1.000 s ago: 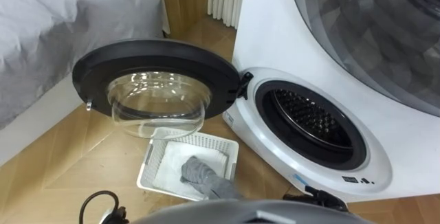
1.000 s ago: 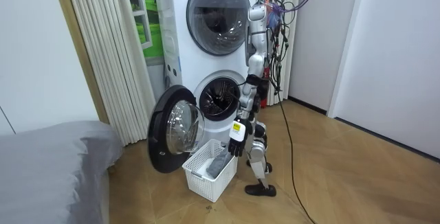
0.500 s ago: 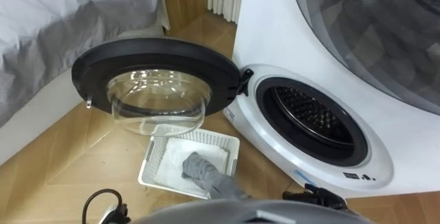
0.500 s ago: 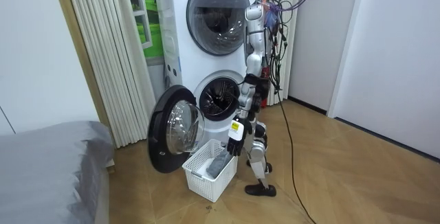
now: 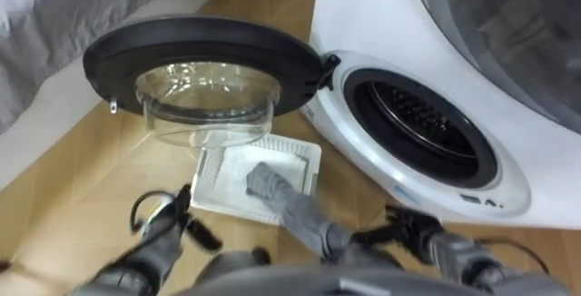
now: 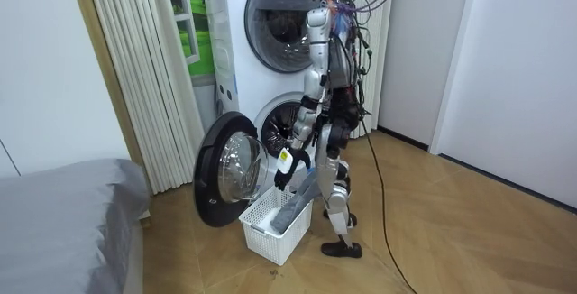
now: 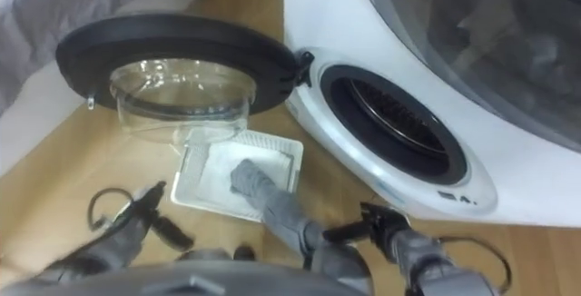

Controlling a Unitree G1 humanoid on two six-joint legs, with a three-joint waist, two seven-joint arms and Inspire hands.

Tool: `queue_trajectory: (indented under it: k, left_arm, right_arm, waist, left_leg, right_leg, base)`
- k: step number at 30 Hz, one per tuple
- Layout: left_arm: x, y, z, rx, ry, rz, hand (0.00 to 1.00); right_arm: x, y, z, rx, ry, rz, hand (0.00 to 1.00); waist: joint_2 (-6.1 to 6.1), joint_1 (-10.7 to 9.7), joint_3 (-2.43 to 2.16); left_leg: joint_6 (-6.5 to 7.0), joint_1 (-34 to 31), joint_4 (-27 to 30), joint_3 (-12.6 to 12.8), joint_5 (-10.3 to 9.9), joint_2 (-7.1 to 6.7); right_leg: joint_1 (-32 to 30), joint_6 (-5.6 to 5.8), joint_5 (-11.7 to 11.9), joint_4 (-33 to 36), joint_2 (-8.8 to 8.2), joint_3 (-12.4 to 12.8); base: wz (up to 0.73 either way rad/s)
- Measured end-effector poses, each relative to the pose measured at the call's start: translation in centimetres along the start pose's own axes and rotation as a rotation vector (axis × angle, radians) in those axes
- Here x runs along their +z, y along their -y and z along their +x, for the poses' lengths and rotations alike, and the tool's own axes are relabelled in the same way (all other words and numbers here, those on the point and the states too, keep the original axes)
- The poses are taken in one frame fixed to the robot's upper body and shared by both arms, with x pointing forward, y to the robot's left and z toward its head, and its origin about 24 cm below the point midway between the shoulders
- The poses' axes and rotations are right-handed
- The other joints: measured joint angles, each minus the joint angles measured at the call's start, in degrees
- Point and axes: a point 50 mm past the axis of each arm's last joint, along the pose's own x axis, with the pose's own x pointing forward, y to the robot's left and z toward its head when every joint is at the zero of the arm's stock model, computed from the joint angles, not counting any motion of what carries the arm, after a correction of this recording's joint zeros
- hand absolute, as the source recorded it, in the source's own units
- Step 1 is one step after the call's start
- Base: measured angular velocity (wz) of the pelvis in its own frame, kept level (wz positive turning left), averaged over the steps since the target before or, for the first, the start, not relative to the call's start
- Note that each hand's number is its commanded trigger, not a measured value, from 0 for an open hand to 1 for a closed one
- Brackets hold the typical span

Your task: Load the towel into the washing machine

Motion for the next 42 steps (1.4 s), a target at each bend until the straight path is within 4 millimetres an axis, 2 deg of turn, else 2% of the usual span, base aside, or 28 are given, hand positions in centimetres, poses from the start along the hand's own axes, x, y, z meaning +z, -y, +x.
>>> queue_trajectory:
  k: [1, 3, 4, 6, 11, 13, 14, 16, 20, 22, 23, 24, 28, 32, 37, 42]
  left_arm:
    - [0.9, -0.1, 0.2, 0.000, 0.024, 0.000, 0.00]
    - [2.1, -0.3, 0.3, 0.003, 0.057, 0.012, 0.00]
    - [3.1, -0.4, 0.5, 0.003, 0.079, 0.019, 0.00]
    - [4.3, -0.7, 0.6, 0.007, 0.110, 0.039, 0.00]
    - [7.4, -2.9, 0.9, 0.062, 0.193, 0.098, 0.00]
    - [9.1, -3.8, 0.9, 0.103, 0.237, 0.136, 0.00]
    - [9.5, -4.0, 0.9, 0.112, 0.248, 0.140, 0.00]
    - [11.2, -4.8, 0.7, 0.146, 0.294, 0.164, 0.00]
    - [13.1, -5.8, 0.5, 0.187, 0.347, 0.212, 0.00]
    - [14.0, -6.5, 0.3, 0.216, 0.372, 0.251, 0.00]
    - [14.2, -6.7, 0.3, 0.223, 0.380, 0.260, 0.00]
    - [14.7, -7.2, 0.2, 0.240, 0.391, 0.274, 0.00]
    - [15.7, -7.9, -0.1, 0.305, 0.436, 0.366, 0.00]
    - [16.1, -8.2, -0.3, 0.337, 0.456, 0.424, 0.00]
    - [16.9, -8.9, -0.6, 0.401, 0.503, 0.533, 0.00]
    - [18.1, -8.3, -1.0, 0.415, 0.563, 0.622, 0.00]
  right_arm:
    - [0.9, -0.2, 0.1, 0.000, 0.019, -0.010, 0.00]
    - [2.6, -0.7, 0.3, 0.008, 0.056, -0.025, 0.00]
    - [3.6, -0.9, 0.4, 0.008, 0.081, -0.032, 0.00]
    - [4.8, -1.3, 0.5, 0.003, 0.110, -0.044, 0.00]
    - [7.6, -2.1, 0.5, -0.007, 0.187, -0.121, 0.00]
    - [9.3, -2.3, 0.3, -0.015, 0.237, -0.164, 0.00]
    - [9.7, -2.4, 0.3, -0.015, 0.249, -0.169, 0.00]
    - [11.2, -2.8, 0.0, -0.013, 0.306, -0.193, 0.00]
    - [13.5, -3.4, -0.4, -0.004, 0.375, -0.224, 0.00]
    - [14.7, -3.5, -0.7, -0.003, 0.412, -0.244, 0.00]
    - [14.9, -3.4, -0.8, -0.004, 0.420, -0.245, 0.00]
    - [15.4, -3.4, -1.0, -0.004, 0.437, -0.248, 0.00]
    - [16.8, -3.5, -1.5, 0.002, 0.500, -0.244, 0.00]
    - [18.1, -4.0, -2.1, 0.024, 0.582, -0.246, 0.00]
    - [19.0, -5.1, -2.7, 0.087, 0.658, -0.209, 0.00]
    - [19.8, -5.9, -3.1, 0.117, 0.704, -0.215, 0.00]
  waist:
    - [-0.12, 0.04, 0.44]
    - [-0.29, 0.03, 0.95]
    - [-0.43, -0.03, 1.51]
    - [-0.65, -0.13, 1.92]
    - [-0.74, -0.51, 2.48]
    - [-0.79, -0.40, 3.34]
    - [-0.78, -0.38, 3.49]
    - [-0.89, -0.53, 3.67]
    - [-0.62, -1.36, 3.89]
    - [-0.62, -1.51, 3.96]
    - [-0.62, -1.49, 3.97]
    - [-0.61, -1.41, 3.99]
    - [-0.64, -2.08, 4.04]
    - [-0.72, -3.93, 4.07]
    - [-0.74, -6.95, 4.07]
    - [-0.75, -7.93, 4.07]
  left_leg:
    - [0.00, -1.43, 0.79, -0.01, 0.00, 0.03]
    - [0.01, -3.89, 1.55, -0.05, 0.00, -0.02]
    - [0.01, -6.09, 3.20, -0.07, 0.00, -0.01]
    - [0.01, -9.13, 5.36, -0.05, -0.01, -0.06]
    - [0.02, -17.63, 10.09, 0.12, -0.02, -0.12]
    - [0.10, -21.92, 13.33, 0.21, -0.09, 0.01]
    - [0.15, -22.95, 14.07, 0.21, -0.13, 0.02]
    - [0.26, -27.75, 16.81, 0.50, -0.21, 0.01]
    - [1.26, -35.64, 23.42, 0.54, -1.01, 0.52]
    - [1.72, -39.96, 27.62, 1.40, -3.29, 1.47]
    - [1.98, -41.02, 28.72, 1.78, -3.93, 1.77]
    - [2.28, -43.30, 30.57, 1.91, -5.38, 2.24]
    - [2.37, -50.32, 38.86, 2.47, -7.49, 3.25]
    - [2.76, -54.13, 42.76, 3.13, -8.01, 4.07]
    - [2.47, -58.18, 45.41, 3.02, -8.18, 5.27]
    - [1.76, -60.83, 46.94, 2.82, -8.83, 6.25]
  right_leg:
    - [-1.88, -0.05, -0.03, 1.43, -0.17, 0.04]
    - [-5.31, -0.19, -0.12, 3.85, -0.50, 0.18]
    - [-7.76, -0.24, -0.16, 5.95, -0.84, 0.26]
    - [-11.10, -0.29, -0.19, 8.40, -1.24, 0.45]
    - [-19.17, -0.37, -0.24, 12.50, -2.06, 0.88]
    - [-23.00, -0.37, -0.24, 14.41, -2.33, 1.75]
    - [-24.00, -0.40, -0.26, 14.91, -2.42, 1.85]
    - [-29.08, -0.57, -0.36, 17.65, -2.88, 3.12]
    - [-35.66, -1.37, -0.87, 21.21, -3.00, 3.59]
    - [-40.37, -2.12, -1.90, 25.27, -2.95, 3.85]
    - [-41.52, -2.25, -2.20, 26.31, -2.89, 3.92]
    - [-44.13, -2.30, -2.54, 28.46, -2.65, 4.25]
    - [-51.54, -3.10, -3.61, 35.70, -2.97, 5.36]
    - [-55.85, -3.03, -4.51, 39.56, -2.96, 6.48]
    - [-59.76, -4.09, -3.73, 41.35, -2.38, 6.12]
    - [-62.17, -4.79, -3.29, 41.80, -1.13, 5.98]
  base:
    - [-0.13]
    - [-0.13]
    - [-0.07]
    - [-0.02]
    - [0.04]
    - [-0.07]
    - [-0.08]
    - [-0.06]
    - [-0.07]
    - [-0.16]
    - [-0.21]
    - [-0.21]
    - [-0.13]
    - [-0.04]
    - [-0.07]
    - [-0.12]
